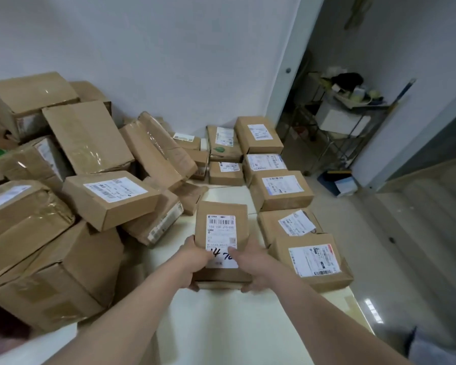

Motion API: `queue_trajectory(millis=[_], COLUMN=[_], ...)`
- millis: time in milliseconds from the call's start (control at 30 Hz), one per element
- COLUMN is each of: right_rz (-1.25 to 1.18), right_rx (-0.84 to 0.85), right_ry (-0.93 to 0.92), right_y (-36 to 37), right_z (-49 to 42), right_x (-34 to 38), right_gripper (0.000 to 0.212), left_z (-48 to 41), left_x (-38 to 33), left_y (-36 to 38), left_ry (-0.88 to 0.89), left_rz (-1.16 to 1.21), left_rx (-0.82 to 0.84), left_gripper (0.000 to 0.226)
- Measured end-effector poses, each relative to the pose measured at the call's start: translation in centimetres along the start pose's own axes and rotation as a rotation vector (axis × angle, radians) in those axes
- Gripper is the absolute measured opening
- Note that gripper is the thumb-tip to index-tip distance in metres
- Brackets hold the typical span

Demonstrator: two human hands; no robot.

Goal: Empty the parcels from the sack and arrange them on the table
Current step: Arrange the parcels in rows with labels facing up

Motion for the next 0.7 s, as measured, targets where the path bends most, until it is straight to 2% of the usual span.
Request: queue_trajectory(millis=[67, 133, 233, 300, 400, 567, 633, 700], right_rz=[0.037, 0.08, 0.252, 0.371, 0.582, 0.791, 0.809, 0.84], right_rx=[-0.136, -0.213, -0.22, -0.196, -0.168, -0.331, -0.329, -0.323], right_ry=[-0.136, -0.223, -0.265, -0.272, -0.339, -0.506, -0.513, -0.502], right_y=[-1.7, -3.1, -4.2, -4.5, -4.1, -4.8, -5.0, -4.9], right_z=[-1.6, -3.1, -5.3, -6.7, -8.2, -9.4, -9.6, -9.5], right_x=[2.3, 4.7, 7.0, 7.5, 7.5, 9.4, 10.1, 10.3], right_gripper=[0.047, 0.055, 0.07, 0.071, 0.059, 0.042, 0.043, 0.043], left_z=[-0.8, -2.2, -4.5, -6.3, -8.4, -10.3, -10.4, -9.8], left_x=[-2.5, -5.2, -8.0, -8.6, -8.5, -8.9, -9.0, -8.8], left_y=[0.0, -0.2, -0.2, 0.4, 1.8, 2.3, 2.1, 1.3], left_ry=[0.052, 0.115, 0.145, 0.142, 0.102, 0.1, 0.08, 0.029], left_rz=[0.121, 0.17, 0.21, 0.24, 0.305, 0.327, 0.254, 0.017], left_rx=[-0.047, -0.11, -0.209, -0.231, -0.251, -0.339, -0.356, -0.443], left_gripper=[0.056, 0.055, 0.052, 0.039, 0.028, 0.04, 0.045, 0.049])
Point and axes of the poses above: each hand's wrist, its own z-axis away from the middle knuckle, its own y-axis out of the palm, x = y × z, the point moved 7 cm from there along -z, towards the middle knuckle, and after that the axes turned 11 degrees about -z, right-handed, at the moved point
